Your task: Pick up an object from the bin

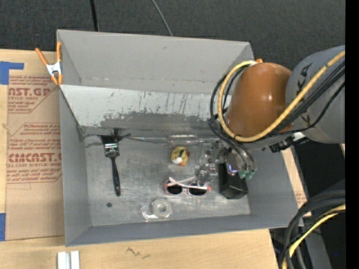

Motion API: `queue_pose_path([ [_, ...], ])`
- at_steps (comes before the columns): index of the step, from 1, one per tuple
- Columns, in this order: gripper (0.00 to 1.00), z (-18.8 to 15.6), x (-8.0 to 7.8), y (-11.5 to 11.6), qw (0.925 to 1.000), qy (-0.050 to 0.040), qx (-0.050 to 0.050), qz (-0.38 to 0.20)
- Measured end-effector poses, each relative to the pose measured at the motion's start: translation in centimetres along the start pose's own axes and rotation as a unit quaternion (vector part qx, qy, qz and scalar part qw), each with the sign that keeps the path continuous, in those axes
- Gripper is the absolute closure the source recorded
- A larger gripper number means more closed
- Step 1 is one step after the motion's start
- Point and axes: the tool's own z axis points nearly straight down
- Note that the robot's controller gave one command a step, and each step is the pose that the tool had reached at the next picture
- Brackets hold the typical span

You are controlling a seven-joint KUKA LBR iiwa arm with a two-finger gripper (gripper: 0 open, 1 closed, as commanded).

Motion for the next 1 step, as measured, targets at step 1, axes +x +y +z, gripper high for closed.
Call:
queue_pose_path([
  [1, 0.00, 10.14, -1.39, -5.36, 0.9999, -0.0040, 0.000, 0.016],
])
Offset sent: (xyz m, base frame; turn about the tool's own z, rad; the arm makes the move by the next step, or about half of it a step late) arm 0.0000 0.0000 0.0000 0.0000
